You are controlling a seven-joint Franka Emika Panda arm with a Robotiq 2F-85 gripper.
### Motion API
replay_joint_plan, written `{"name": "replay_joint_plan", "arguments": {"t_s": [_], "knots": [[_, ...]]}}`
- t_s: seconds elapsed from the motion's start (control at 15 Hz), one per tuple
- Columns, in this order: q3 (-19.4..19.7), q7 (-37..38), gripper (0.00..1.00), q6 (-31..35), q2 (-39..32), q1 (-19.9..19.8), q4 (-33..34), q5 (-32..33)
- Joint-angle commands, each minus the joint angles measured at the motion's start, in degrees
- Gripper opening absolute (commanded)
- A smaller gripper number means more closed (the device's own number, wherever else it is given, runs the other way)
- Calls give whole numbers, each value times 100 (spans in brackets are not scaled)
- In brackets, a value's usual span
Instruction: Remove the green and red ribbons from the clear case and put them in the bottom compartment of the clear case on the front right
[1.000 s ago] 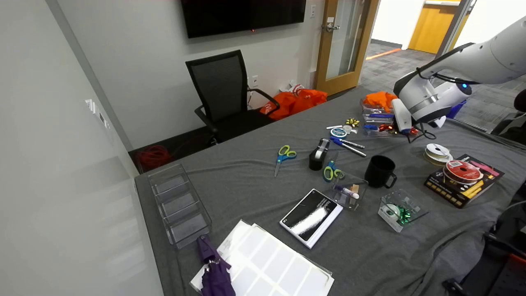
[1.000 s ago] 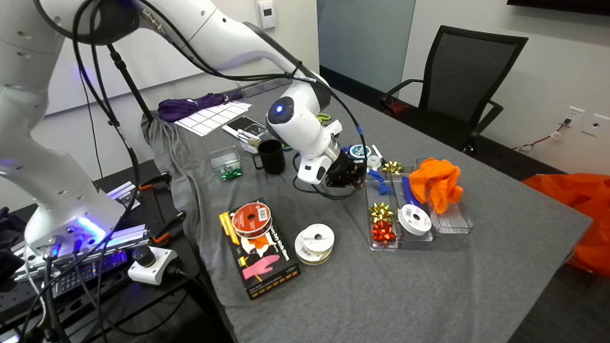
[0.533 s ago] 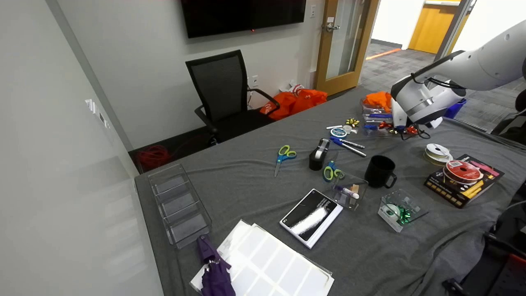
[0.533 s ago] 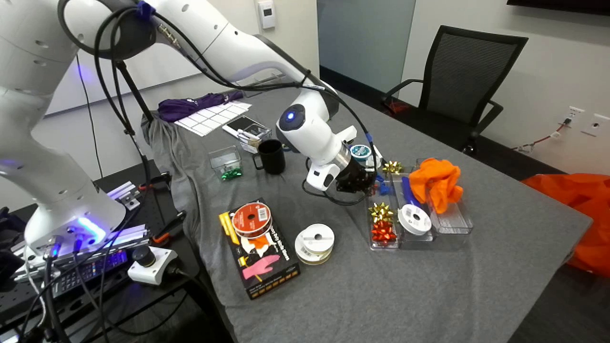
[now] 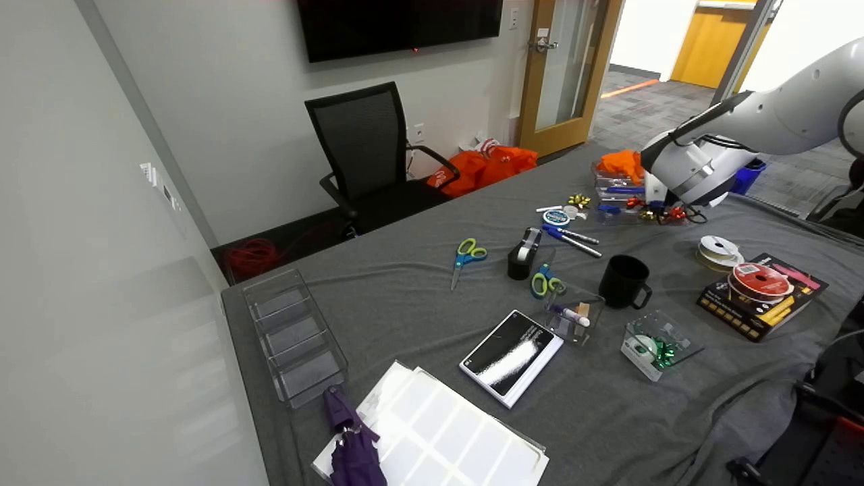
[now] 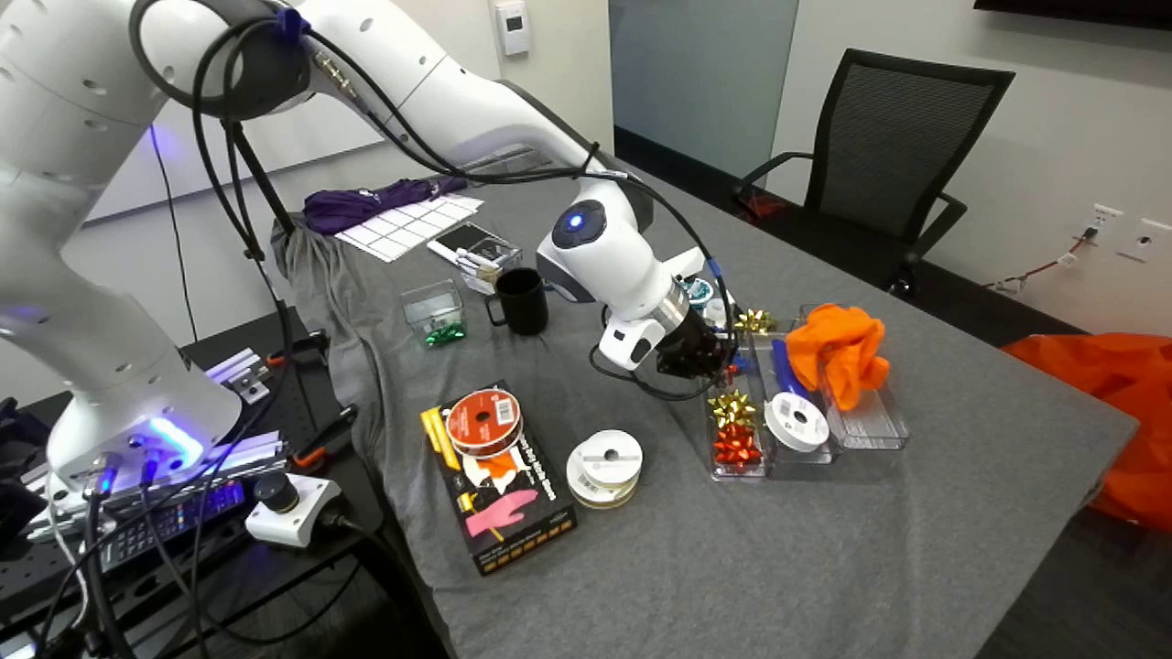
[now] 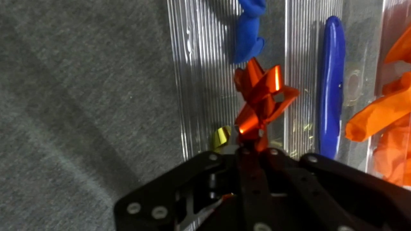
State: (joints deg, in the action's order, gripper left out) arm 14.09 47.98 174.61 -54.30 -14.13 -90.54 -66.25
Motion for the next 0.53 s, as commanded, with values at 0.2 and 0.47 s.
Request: {"name": "replay_joint_plan", "arguments": {"t_s": [0.2, 0.47], "knots": [[573, 1289, 0, -360, -490, 376, 506, 432], [638, 1655, 26, -442, -588, 398, 716, 454]]}}
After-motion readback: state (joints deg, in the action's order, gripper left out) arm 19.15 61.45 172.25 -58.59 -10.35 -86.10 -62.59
